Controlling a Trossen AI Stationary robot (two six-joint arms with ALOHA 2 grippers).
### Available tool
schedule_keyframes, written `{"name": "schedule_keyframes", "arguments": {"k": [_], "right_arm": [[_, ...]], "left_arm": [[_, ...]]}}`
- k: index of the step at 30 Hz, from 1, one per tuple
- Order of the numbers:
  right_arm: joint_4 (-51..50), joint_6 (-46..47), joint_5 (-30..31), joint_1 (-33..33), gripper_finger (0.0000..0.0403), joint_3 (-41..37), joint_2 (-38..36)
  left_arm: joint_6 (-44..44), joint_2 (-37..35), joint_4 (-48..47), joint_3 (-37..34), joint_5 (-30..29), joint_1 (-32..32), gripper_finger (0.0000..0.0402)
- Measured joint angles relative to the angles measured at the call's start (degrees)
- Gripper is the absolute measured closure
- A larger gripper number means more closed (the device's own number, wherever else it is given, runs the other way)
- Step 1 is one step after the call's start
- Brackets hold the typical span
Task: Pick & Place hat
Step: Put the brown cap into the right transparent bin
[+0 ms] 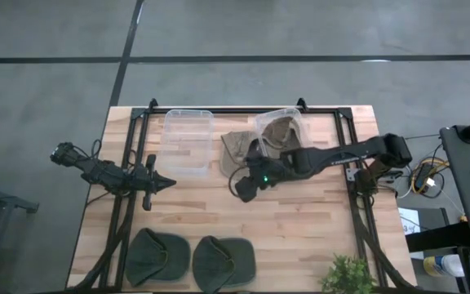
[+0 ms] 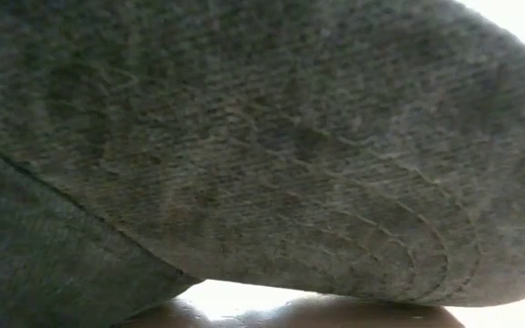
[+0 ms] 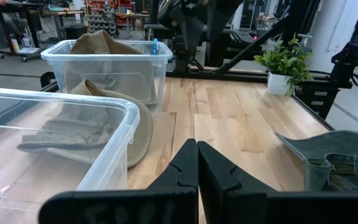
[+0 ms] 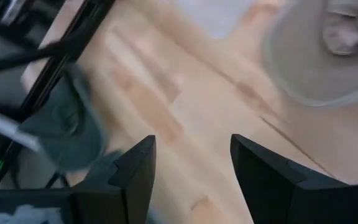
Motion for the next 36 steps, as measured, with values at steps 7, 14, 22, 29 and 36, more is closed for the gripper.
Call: {"name": "schedule_keyframes", "arguments": {"k": [7, 14, 22, 29, 36], "right_arm": [[10.46, 6.03, 4.77, 2.80, 0.0202, -8.58, 0.00], [18.06, 13.80, 19.18, 5.51, 0.0207, -16.06, -0.02], [31.66, 15.10, 25.06, 6.65, 0.0209, -21.80, -0.28], [29.82, 15.40, 20.10, 7.40, 0.0209, -20.80, 0.13], [29.89, 0.53, 10.41, 8.63, 0.0209, -16.55, 0.11]], "left_arm": [[0.00, 0.01, -0.01, -0.02, -0.01, -0.01, 0.0401], [0.00, 0.02, -0.01, -0.02, 0.00, 0.00, 0.0401], [0.00, 0.00, -0.01, -0.02, -0.02, 0.00, 0.0401], [0.00, 0.00, 0.01, -0.01, 0.00, 0.00, 0.0401], [0.00, 0.00, 0.00, -0.01, -0.01, 0.00, 0.0401]]}}
